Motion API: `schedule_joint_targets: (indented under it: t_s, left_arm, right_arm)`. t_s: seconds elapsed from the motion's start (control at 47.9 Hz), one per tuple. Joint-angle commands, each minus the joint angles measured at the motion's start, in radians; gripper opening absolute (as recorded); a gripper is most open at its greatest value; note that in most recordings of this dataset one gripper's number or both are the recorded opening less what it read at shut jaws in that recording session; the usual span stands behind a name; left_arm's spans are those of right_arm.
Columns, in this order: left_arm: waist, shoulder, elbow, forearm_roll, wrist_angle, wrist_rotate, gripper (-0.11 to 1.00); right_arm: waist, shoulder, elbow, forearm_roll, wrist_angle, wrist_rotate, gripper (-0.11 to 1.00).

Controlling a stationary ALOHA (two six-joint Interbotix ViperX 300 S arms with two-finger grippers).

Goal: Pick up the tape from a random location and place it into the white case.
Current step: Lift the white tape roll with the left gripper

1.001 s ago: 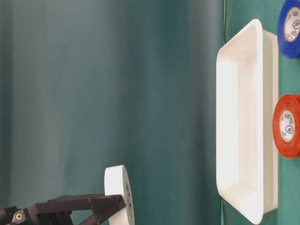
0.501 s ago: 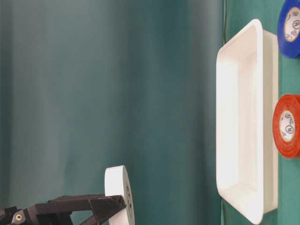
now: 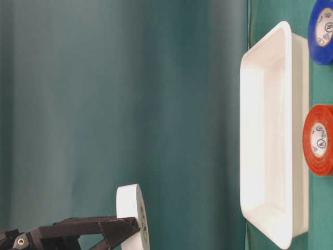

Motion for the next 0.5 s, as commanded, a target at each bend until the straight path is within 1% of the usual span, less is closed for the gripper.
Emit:
schedule_joint_targets:
  t_s: [0.0,0.146,0.209,0.48]
  left_arm:
    - [-0.003,-0.023,-0.011,0.003,-0.005,0.002,0.26]
    - [0.008,-0.023,-0.011,0.009,-0.005,0.005,0.26]
    - [0.028,-0.025,-0.009,0.011,-0.005,0.008,0.26]
    - [0.181,-0.040,0.000,0.011,0.002,0.054,0.26]
  right_arm:
    - [-0.002,0.006,-0.029,0.000,-0.005,0.000,0.00]
    - [-0.002,0.006,-0.029,0.000,-0.005,0.000,0.00]
    - [-0.002,0.006,-0.029,0.000,-0.005,0.000,0.00]
    - [-0.002,0.006,-0.029,0.000,-0.003,0.000,0.00]
